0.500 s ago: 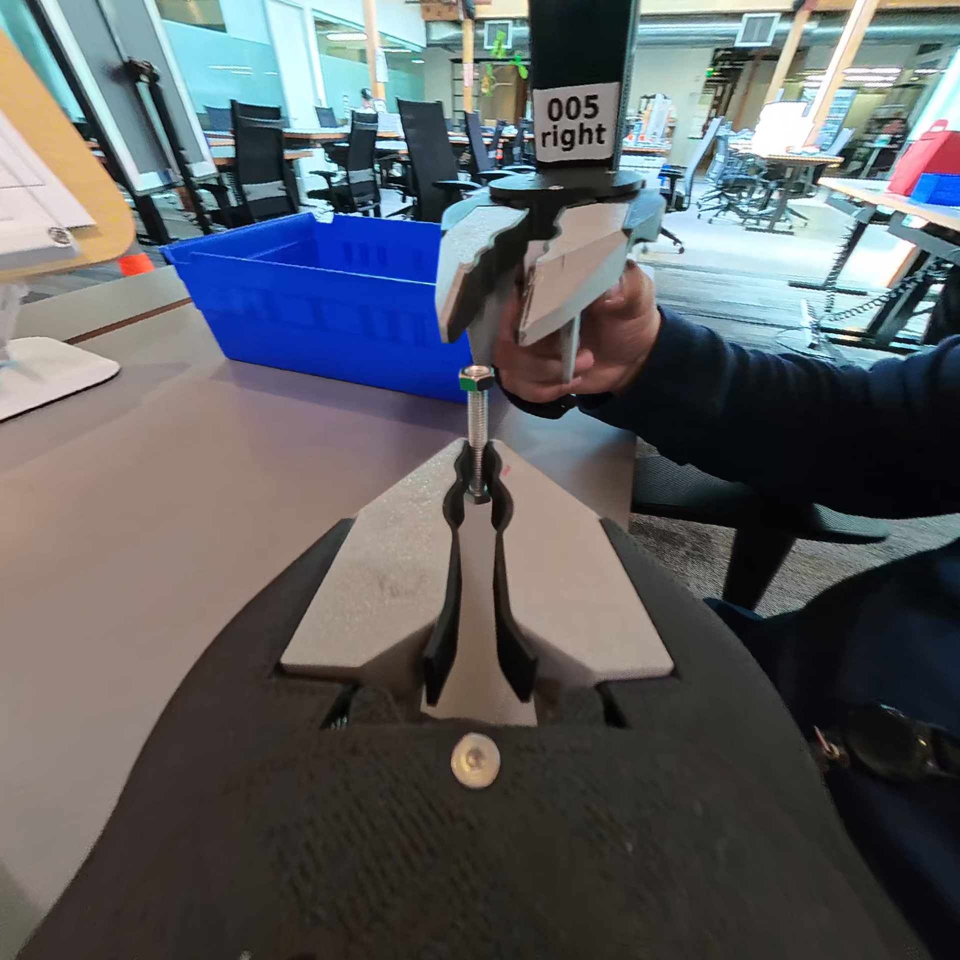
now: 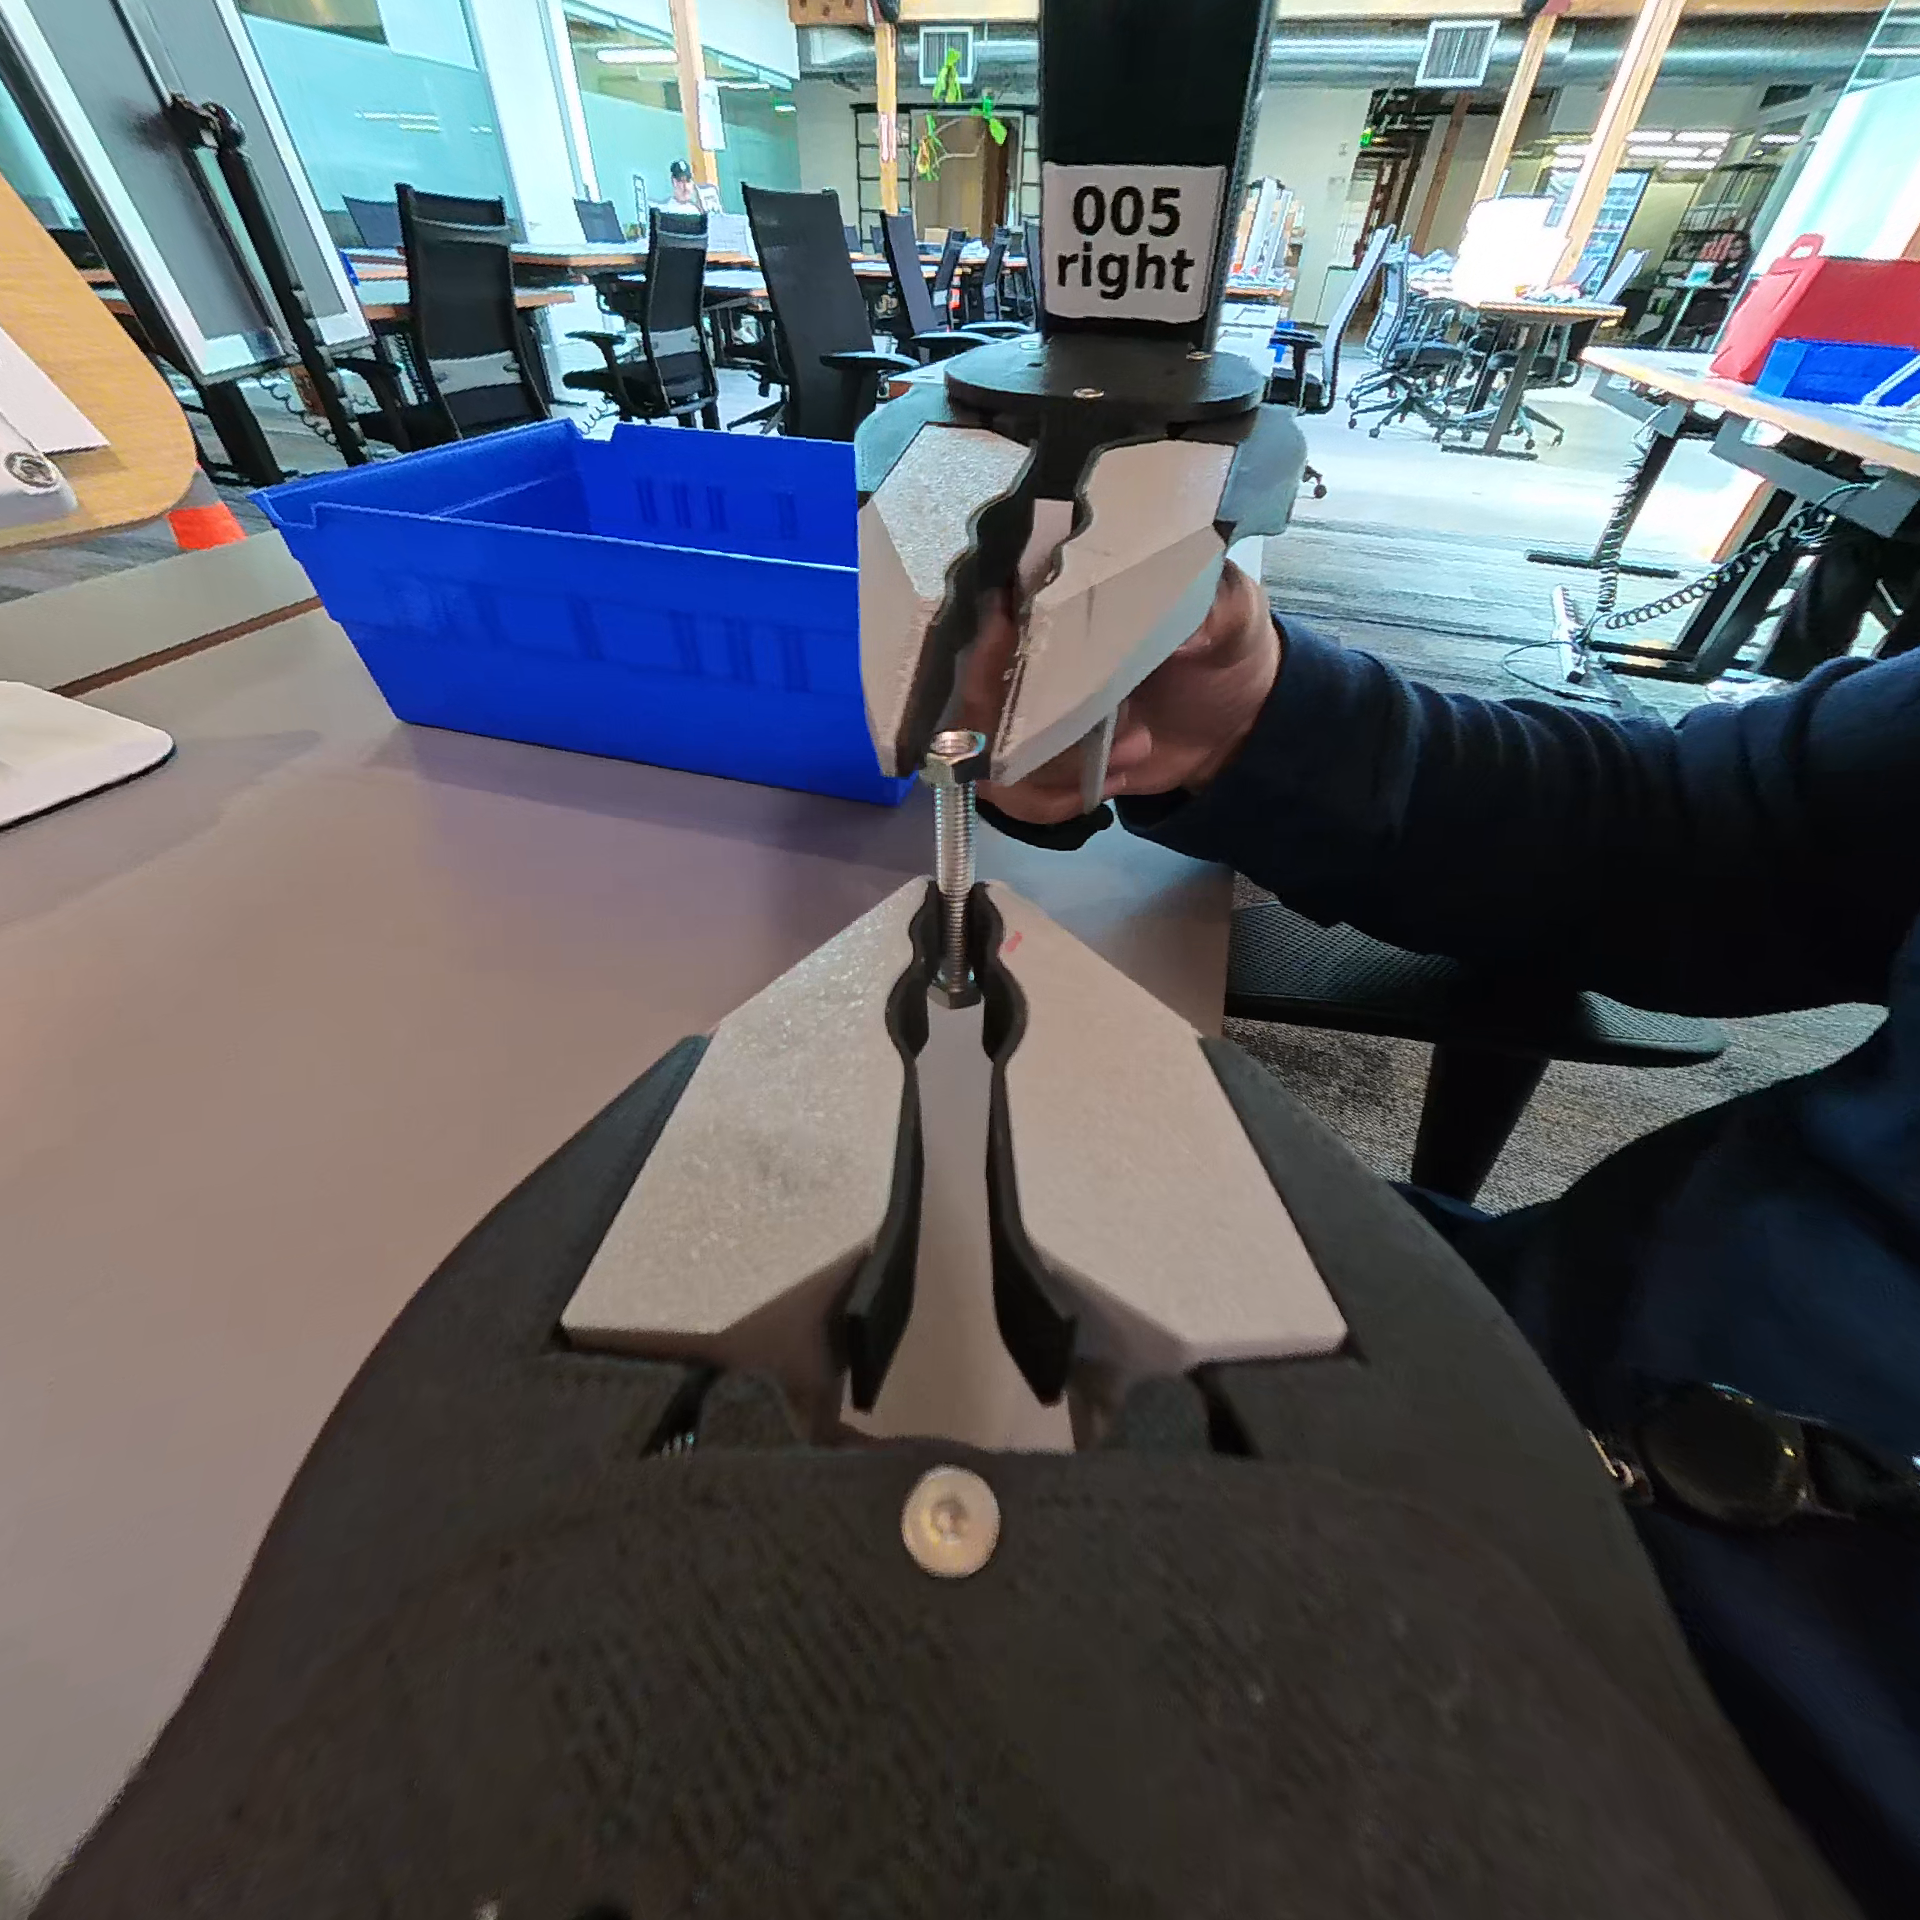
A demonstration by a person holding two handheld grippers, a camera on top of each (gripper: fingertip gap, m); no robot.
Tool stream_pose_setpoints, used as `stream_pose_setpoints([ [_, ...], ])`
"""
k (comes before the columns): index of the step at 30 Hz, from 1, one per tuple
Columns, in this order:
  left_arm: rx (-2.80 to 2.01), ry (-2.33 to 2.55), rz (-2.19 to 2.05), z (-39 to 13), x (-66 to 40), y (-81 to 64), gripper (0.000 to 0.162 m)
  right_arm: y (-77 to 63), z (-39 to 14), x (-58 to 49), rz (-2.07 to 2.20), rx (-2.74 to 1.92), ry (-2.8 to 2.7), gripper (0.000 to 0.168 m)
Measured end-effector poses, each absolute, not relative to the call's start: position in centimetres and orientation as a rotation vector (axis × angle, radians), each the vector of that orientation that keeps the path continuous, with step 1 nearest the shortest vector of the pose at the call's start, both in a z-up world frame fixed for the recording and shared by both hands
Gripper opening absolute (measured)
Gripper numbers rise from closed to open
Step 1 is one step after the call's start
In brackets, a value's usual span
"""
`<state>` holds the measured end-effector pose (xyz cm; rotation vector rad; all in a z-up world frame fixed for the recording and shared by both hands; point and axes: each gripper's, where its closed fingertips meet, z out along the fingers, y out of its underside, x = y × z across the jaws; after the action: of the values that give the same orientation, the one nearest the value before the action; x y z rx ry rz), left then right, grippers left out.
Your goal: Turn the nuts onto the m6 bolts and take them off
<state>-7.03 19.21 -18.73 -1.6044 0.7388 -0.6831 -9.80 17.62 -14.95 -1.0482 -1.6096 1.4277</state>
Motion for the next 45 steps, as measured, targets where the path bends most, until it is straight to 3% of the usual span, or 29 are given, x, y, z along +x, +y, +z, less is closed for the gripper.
stream_pose_setpoints([
  [15,-1.721,0.479,-0.334,-20.1,-9.9,22.6,0.003,20.3,-16.3,-12.1,1.295,-1.251,-1.419,0.007],
  [29,-1.617,0.632,-0.564,-18.2,-8.0,20.4,0.003,19.1,-13.5,-9.3,1.498,-1.075,-1.480,0.016],
  [45,-1.636,0.650,-0.577,-18.6,-8.3,20.3,0.003,17.8,-14.8,-9.9,1.444,-1.063,-1.578,0.028],
])
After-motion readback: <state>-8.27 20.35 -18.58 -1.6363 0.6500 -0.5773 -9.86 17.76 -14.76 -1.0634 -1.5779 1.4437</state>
